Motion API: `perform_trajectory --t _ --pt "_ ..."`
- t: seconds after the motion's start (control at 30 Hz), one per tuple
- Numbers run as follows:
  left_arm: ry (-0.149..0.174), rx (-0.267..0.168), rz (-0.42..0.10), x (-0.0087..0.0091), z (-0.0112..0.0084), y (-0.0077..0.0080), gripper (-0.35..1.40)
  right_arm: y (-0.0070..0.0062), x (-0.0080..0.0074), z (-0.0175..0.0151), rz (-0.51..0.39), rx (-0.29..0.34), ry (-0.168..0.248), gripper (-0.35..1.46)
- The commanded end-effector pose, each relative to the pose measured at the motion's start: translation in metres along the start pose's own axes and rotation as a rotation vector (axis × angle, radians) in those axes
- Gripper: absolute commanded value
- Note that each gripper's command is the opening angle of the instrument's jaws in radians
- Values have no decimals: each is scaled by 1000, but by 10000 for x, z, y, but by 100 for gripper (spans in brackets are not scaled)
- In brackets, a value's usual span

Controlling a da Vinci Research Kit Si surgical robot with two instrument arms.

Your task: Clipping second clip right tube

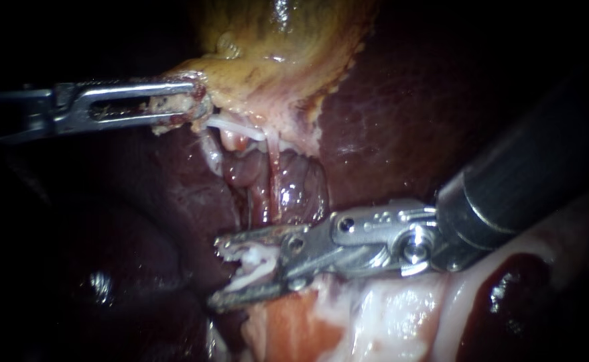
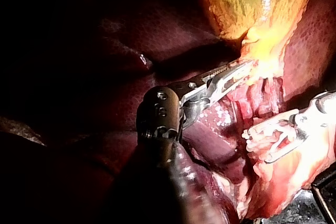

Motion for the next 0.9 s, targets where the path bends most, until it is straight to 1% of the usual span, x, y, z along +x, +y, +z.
perform_trajectory --t 0.03,0.23,0.37,0.5,0.63,0.77,0.9 --pt "0 -1 0 0 0 0 -35 0 0 0 0 0 0 44" --pt "-2 -3 -3 6 -6 2 -35 -2 3 -6 2 3 1 46" --pt "-2 -7 -7 12 -11 4 -35 -5 13 -20 8 11 3 48" --pt "-1 -9 -8 14 -15 5 -35 -7 28 -44 35 25 7 48" --pt "0 -14 -8 13 -18 5 -35 -7 37 -72 49 40 10 48" --pt "0 -13 -9 15 -20 6 -35 -6 40 -96 77 56 10 46" --pt "2 -15 -10 16 -22 7 -35 -1 35 -107 89 53 12 46"
